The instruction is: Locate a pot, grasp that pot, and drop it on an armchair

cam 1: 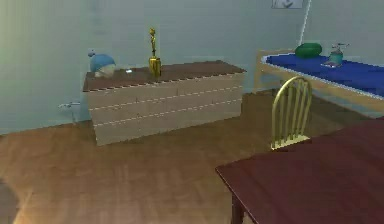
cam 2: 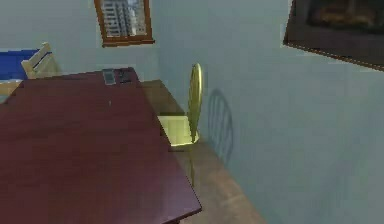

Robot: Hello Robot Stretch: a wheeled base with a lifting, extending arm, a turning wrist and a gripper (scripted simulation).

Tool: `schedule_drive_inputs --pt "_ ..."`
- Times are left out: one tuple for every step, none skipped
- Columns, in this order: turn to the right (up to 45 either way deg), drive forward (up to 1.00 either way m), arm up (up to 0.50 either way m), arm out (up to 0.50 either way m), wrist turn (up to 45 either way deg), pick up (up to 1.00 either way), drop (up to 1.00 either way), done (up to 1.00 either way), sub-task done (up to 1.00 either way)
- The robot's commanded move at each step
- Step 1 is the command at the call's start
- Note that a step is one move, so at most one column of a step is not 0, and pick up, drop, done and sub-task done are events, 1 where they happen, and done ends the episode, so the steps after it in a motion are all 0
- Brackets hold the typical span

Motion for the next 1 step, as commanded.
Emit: schedule_drive_inputs --pt "-30.0 0.0 0.0 0.0 0.0 0.0 0.0 0.0 0.0"
